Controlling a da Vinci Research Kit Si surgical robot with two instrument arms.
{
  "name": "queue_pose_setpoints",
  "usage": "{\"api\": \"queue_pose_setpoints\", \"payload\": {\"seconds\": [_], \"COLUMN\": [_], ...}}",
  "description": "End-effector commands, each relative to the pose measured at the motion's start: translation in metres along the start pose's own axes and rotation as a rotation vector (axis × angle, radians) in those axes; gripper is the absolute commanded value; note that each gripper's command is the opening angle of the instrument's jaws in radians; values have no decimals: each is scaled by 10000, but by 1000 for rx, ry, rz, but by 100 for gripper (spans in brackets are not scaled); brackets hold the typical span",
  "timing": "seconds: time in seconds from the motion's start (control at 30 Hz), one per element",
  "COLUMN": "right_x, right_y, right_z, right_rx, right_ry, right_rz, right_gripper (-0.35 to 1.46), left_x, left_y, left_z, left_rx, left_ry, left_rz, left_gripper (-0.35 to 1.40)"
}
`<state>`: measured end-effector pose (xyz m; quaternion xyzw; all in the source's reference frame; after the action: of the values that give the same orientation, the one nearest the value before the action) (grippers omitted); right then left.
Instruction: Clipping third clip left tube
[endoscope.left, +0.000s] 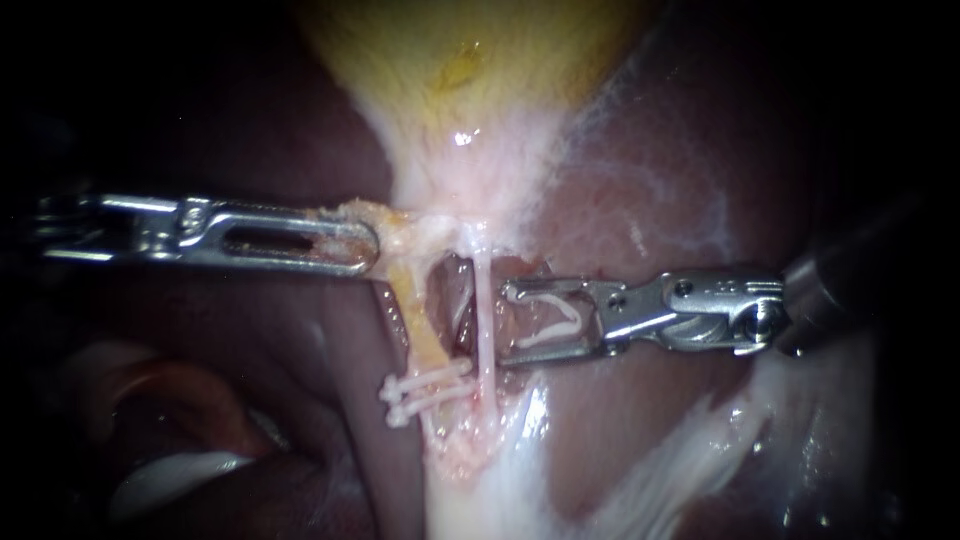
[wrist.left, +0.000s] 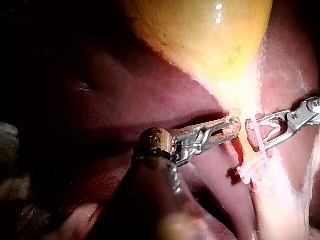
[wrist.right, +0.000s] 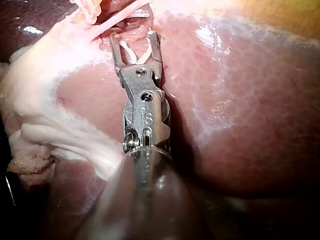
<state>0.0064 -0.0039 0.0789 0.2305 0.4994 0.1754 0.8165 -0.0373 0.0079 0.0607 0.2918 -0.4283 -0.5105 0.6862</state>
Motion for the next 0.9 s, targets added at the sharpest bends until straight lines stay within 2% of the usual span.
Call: {"api": "queue_pose_setpoints", "payload": {"seconds": [0.03,0.23,0.4,0.9], "right_x": [0,2,10,48], "right_y": [0,-1,-7,-31], "right_z": [-1,-4,-10,-32], "right_rx": [0,5,29,77], "right_ry": [0,16,40,115], "right_rz": [0,14,37,87], "right_gripper": [44,46,47,48], "left_x": [0,0,0,0], "left_y": [0,0,0,0], "left_z": [0,0,-1,-1], "left_rx": [0,0,0,0], "left_ry": [0,0,0,0], "left_rz": [0,0,0,0], "left_gripper": [-35,-35,-35,-35]}}
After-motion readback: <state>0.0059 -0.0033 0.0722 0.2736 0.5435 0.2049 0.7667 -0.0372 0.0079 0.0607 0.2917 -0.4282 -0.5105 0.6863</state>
